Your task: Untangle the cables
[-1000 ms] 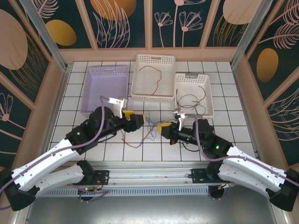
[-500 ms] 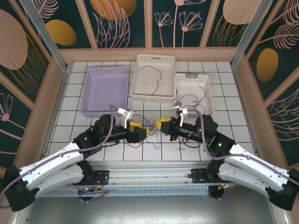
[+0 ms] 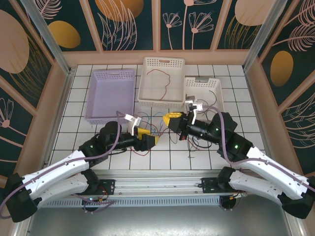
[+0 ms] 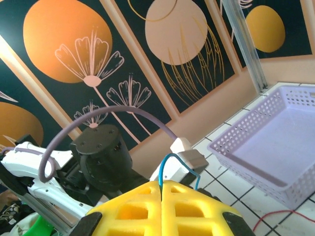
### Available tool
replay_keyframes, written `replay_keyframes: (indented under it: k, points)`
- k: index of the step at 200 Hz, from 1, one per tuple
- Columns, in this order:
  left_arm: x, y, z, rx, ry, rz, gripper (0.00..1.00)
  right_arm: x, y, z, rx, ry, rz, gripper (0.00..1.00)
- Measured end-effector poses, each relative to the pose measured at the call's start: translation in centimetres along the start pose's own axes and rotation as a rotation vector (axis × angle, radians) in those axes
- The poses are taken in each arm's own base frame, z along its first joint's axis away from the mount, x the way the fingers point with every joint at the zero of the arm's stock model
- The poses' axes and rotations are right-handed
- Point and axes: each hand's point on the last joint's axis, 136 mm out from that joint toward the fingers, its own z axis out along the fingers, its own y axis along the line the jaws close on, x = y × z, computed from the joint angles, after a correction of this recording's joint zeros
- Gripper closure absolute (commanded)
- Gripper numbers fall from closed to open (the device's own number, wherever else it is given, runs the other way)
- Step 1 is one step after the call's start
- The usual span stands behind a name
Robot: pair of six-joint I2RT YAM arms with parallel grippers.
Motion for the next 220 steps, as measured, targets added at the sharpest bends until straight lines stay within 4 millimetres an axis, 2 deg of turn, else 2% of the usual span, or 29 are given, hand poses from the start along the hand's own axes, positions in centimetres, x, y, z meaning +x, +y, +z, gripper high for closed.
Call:
replay_keyframes:
  k: [36,60,107,154,187,220]
  points:
    - [-0.4,-0.2,0.0,0.005,-0.019,0.017,0.11,-2.8,1.4,1.2,-0.023,-0.019,-0.033,1.00]
    - [-1.5,-0.9,-1.0,0.015,-0.071,0.045,0.03,-3.2,1.4,1.8,-0.020,-0.015,-0.043,1.00]
    - [-4.2,-3.2,-3.4,0.055,-0.194,0.104,0.01,-1.2,0.4,2.9,-0.015,0.049,-0.025,1.00]
    - [-5.2,-2.4,-3.8,-0.009,-0.240,0.113,0.02,1.5,-0.6,3.6,-0.019,0.122,0.002,1.00]
    - [-6.9,-2.5,-5.9,-0.049,-0.342,0.132,0.01,3.3,-1.1,3.6,-0.021,0.162,0.028,1.00]
    - [-7.7,-3.1,-7.1,-0.046,-0.390,0.155,0.11,4.1,-1.2,3.6,-0.038,0.178,0.035,1.00]
